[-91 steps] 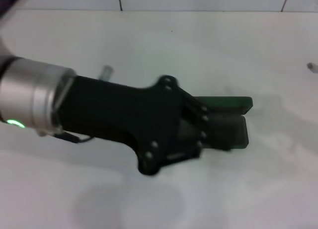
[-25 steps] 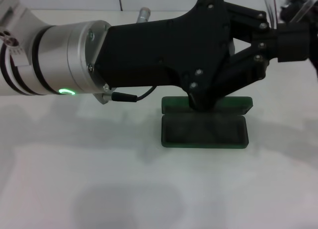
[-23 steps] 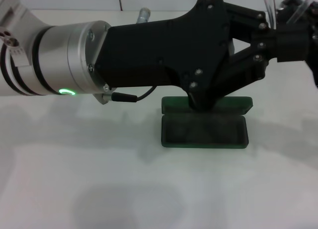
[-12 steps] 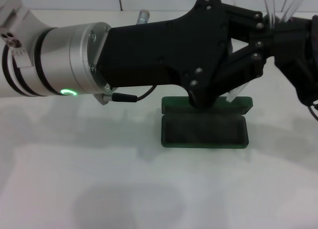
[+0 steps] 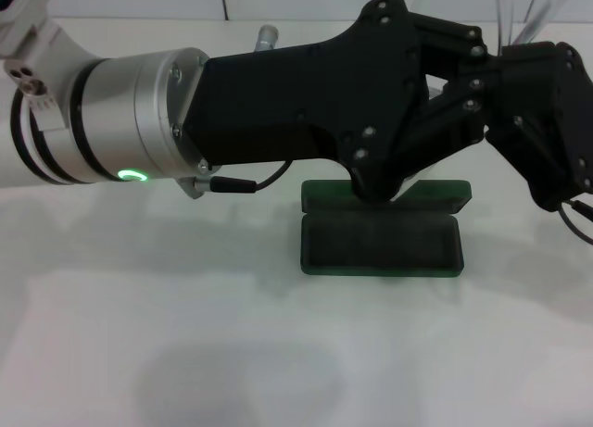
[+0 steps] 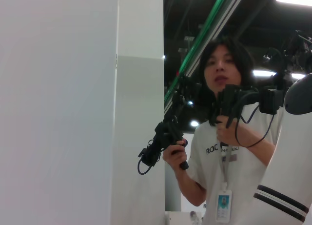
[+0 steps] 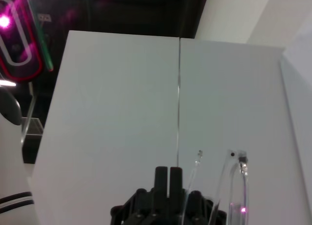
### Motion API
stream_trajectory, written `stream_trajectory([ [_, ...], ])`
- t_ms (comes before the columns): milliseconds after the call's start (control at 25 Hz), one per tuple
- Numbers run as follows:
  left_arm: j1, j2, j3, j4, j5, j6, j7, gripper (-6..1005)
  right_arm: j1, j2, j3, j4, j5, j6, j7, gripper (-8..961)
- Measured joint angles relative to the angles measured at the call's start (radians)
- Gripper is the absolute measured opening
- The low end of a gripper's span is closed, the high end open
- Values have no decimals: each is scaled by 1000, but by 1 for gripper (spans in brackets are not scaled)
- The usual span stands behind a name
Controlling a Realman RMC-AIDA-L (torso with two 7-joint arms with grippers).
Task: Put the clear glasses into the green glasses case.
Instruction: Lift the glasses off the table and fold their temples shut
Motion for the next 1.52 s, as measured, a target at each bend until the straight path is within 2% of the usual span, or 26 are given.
stream_trajectory([
  [440,7,1,-11,0,-1,0,3,56,-28,-5,19,-1,33,-5,-16,51],
  [1520,-2,2,-38,-50,1,-41,29,58,-6,-4,17,-5,26,36,-16,53],
])
